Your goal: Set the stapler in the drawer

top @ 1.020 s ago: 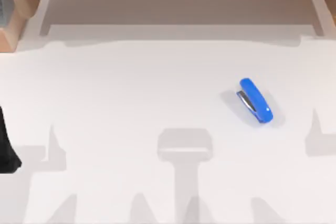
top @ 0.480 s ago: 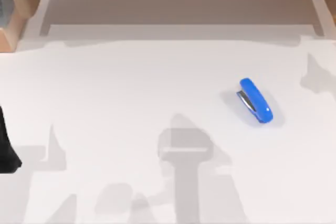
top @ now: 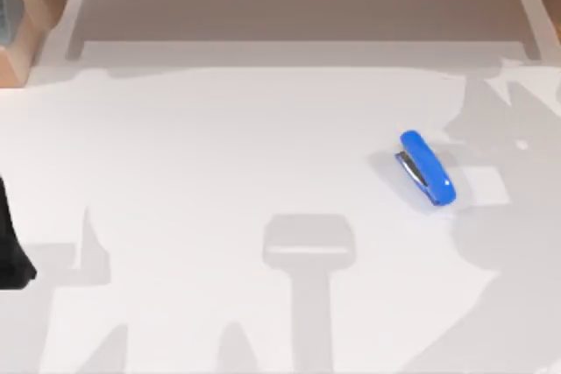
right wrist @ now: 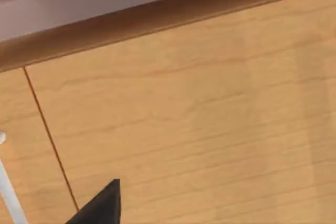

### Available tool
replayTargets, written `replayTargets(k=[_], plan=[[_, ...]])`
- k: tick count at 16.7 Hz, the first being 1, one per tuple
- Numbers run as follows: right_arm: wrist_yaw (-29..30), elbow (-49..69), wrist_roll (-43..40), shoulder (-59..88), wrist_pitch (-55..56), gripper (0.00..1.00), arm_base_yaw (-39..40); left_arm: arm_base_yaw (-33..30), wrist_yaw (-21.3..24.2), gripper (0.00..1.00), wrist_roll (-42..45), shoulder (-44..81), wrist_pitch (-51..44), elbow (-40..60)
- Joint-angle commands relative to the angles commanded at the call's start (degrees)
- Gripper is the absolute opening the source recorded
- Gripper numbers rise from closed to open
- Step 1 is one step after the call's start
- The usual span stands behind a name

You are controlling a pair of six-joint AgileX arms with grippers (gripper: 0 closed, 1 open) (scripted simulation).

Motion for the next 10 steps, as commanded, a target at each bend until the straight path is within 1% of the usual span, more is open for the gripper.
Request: replayTargets(k=[3, 5, 7, 10], plan=[[-0.83, 5.00, -8.79, 11.96, 5.25, 1.00, -3.42, 0.00, 0.00, 1.00, 0.00, 0.00, 0.00, 0.00], [-0.99, 7.16, -12.74, 16.96, 7.46, 1.00, -5.09, 0.00, 0.00, 1.00, 0.00, 0.00, 0.00, 0.00], [-0.99, 8.27, -14.87, 19.53, 8.61, 1.00, -6.02, 0.00, 0.00, 1.00, 0.00, 0.00, 0.00, 0.00], [-0.99, 8.43, -15.20, 19.92, 8.77, 1.00, -6.16, 0.00, 0.00, 1.00, 0.00, 0.00, 0.00, 0.00]])
